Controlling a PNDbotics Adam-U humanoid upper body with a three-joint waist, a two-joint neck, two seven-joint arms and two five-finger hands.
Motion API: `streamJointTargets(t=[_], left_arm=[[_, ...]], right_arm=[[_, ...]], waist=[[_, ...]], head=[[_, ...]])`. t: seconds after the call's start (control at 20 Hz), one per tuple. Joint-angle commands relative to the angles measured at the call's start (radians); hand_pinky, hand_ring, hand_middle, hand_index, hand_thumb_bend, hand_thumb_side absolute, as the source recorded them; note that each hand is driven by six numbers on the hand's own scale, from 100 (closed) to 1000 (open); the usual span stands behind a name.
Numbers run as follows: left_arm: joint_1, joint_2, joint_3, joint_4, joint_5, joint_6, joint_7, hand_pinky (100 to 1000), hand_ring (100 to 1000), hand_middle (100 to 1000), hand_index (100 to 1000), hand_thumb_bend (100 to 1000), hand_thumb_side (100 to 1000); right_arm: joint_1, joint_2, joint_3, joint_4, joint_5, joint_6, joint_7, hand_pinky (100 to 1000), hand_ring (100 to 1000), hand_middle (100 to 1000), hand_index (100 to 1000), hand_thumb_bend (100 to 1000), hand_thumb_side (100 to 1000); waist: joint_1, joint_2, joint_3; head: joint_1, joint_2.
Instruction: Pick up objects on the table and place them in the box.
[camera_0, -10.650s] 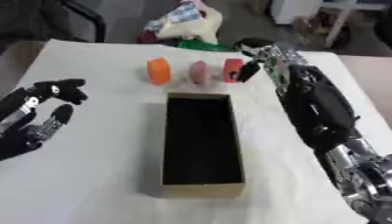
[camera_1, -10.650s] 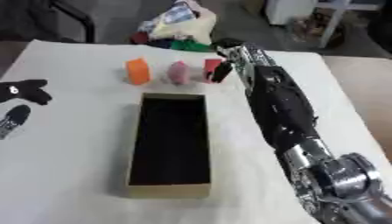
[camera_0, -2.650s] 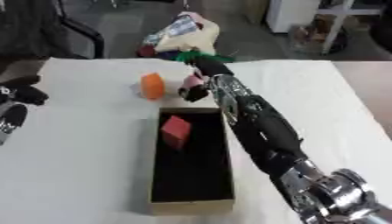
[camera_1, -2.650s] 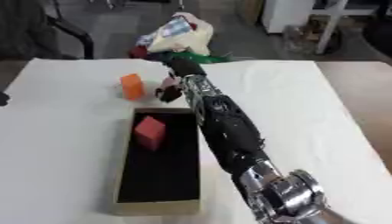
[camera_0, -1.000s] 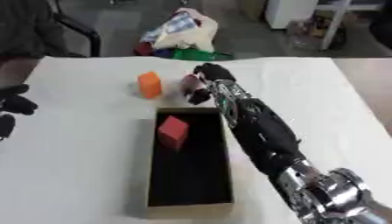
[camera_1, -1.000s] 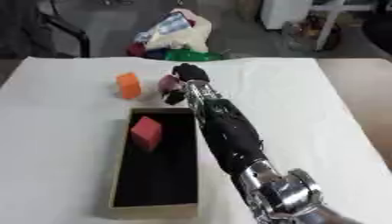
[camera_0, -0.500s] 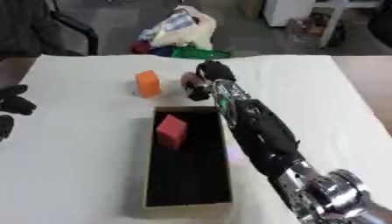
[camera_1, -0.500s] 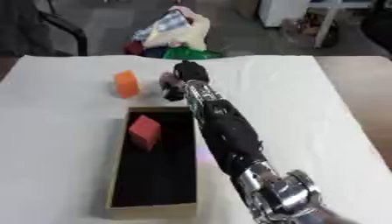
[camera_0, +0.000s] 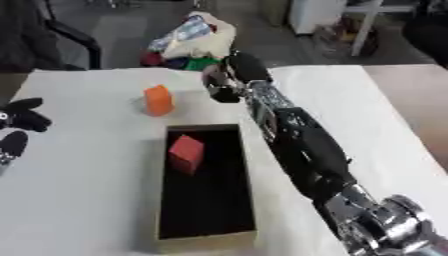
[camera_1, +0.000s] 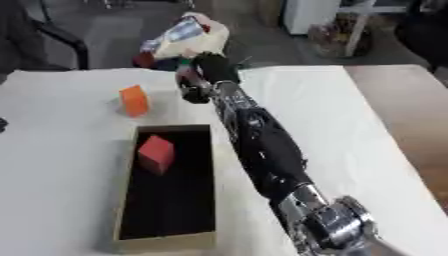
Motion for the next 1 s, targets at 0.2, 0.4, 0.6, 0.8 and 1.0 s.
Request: streamJointTargets(t=[0.2,0.4,0.6,0.8,1.0], left_arm=[[0.002,0.041,0.027,0.0,-0.01,0.005,0.02,762,710,688,958,100,1000],[0.009,0.046,0.037,-0.001,-0.012,0.009,0.033,762,710,688,958,100,1000],[0.011,0.049,0.044,-0.003,-0.013,0.011,0.039,763,711,688,959,100,1000],[0.014,0.052,0.047,-0.004,-0.014,0.013,0.043,763,711,688,959,100,1000],[0.014,0.054,0.048,-0.004,-0.016,0.014,0.043,763,711,689,959,100,1000]], right_arm=[[0.025,-0.082,0.155,-0.18,-0.104,-0.1,0.086,749,725,488,592,100,494],[0.082,-0.14,0.262,-0.288,-0.171,-0.166,0.152,753,727,493,597,100,496],[0.138,-0.186,0.361,-0.388,-0.232,-0.228,0.214,760,740,510,617,100,482],[0.182,-0.279,0.375,-0.469,-0.533,-0.389,0.458,803,802,695,807,170,446],[0.199,-0.318,0.372,-0.545,-0.62,-0.385,0.676,855,883,907,1000,318,468]], waist=[[0.008,-0.029,-0.029],[0.01,-0.031,-0.048],[0.012,-0.032,-0.06],[0.012,-0.034,-0.073],[0.013,-0.033,-0.079]], head=[[0.032,0.015],[0.044,0.016],[0.056,0.015],[0.067,0.014],[0.068,0.014]])
